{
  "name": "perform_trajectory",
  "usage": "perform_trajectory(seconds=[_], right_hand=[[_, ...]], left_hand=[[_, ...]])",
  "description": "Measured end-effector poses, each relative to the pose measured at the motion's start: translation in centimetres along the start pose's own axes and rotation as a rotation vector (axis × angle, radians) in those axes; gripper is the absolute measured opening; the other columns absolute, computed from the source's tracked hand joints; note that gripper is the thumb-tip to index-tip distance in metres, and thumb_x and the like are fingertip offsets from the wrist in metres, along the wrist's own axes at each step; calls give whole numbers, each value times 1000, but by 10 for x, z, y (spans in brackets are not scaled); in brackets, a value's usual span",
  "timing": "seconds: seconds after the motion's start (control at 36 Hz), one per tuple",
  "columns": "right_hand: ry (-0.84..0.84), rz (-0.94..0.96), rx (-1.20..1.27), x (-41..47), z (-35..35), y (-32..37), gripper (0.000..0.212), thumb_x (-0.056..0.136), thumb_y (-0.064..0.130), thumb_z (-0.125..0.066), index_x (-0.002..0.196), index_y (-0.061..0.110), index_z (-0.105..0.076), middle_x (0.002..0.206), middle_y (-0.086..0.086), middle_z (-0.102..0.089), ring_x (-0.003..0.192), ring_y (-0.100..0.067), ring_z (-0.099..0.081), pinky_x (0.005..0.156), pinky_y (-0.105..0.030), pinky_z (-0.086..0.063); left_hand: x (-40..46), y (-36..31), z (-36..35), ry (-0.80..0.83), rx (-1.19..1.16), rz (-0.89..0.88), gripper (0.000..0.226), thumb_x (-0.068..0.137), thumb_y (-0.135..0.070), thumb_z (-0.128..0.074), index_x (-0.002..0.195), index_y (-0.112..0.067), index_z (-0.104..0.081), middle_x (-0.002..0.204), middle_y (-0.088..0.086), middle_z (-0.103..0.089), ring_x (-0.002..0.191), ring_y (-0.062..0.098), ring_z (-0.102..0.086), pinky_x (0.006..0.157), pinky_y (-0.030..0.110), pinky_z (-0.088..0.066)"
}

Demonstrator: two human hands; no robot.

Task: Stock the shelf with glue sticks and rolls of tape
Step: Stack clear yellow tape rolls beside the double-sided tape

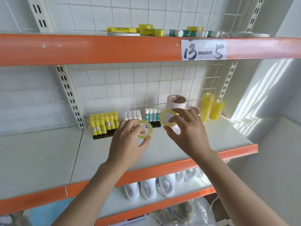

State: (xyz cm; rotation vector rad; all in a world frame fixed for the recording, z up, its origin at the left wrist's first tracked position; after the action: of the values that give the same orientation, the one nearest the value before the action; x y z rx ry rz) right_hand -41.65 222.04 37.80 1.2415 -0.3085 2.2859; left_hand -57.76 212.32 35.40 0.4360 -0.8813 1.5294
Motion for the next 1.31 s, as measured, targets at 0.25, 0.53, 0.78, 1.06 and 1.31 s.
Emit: perform_trajectory(seconds=[0.25,0.53,0.78,1.06,1.31], right_hand=[[130,-177,-58,-37,-31,-12,20,74,23,-81,83,11,-67,112,-6,-66,91,-34,-61,68,-39,-52],[280,-277,-38,-67,-62,-69,19,73,21,-81,83,11,-68,106,-5,-69,88,-33,-60,68,-40,-53],[399,-372,12,-106,-66,-163,18,75,15,-79,87,5,-69,110,-14,-66,98,-37,-60,73,-35,-52],[491,-499,62,-135,-65,-252,18,83,17,-70,95,4,-69,111,-13,-61,106,-32,-57,82,-34,-46],[477,-657,52,-142,-63,-307,23,87,19,-64,104,4,-68,121,-9,-57,108,-28,-57,82,-32,-44]], left_hand=[[-5,25,-53,130,-127,-26,24,66,-15,-86,75,-10,-64,98,7,-63,90,31,-57,82,30,-40],[0,10,-113,223,-174,44,22,68,-12,-83,77,-8,-63,97,6,-62,90,31,-53,80,27,-41],[15,-30,-186,279,-192,123,20,70,-8,-81,78,-4,-63,94,10,-59,93,34,-54,79,33,-45],[38,-92,-278,411,-200,157,15,76,-12,-76,82,-6,-63,99,11,-60,100,33,-51,86,35,-43],[59,-129,-335,483,-229,180,10,80,-9,-71,87,-6,-63,101,11,-60,103,30,-50,88,26,-35]])
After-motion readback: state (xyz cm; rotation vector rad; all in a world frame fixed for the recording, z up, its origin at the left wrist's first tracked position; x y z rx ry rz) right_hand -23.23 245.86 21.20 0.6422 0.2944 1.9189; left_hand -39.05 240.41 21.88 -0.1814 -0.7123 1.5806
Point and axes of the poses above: each hand's wrist, its own x-axis towards the middle knuckle, its own z-axis out of the back of the hand, y = z × x, the point moved 5 cm from there along x, towards the middle knuckle
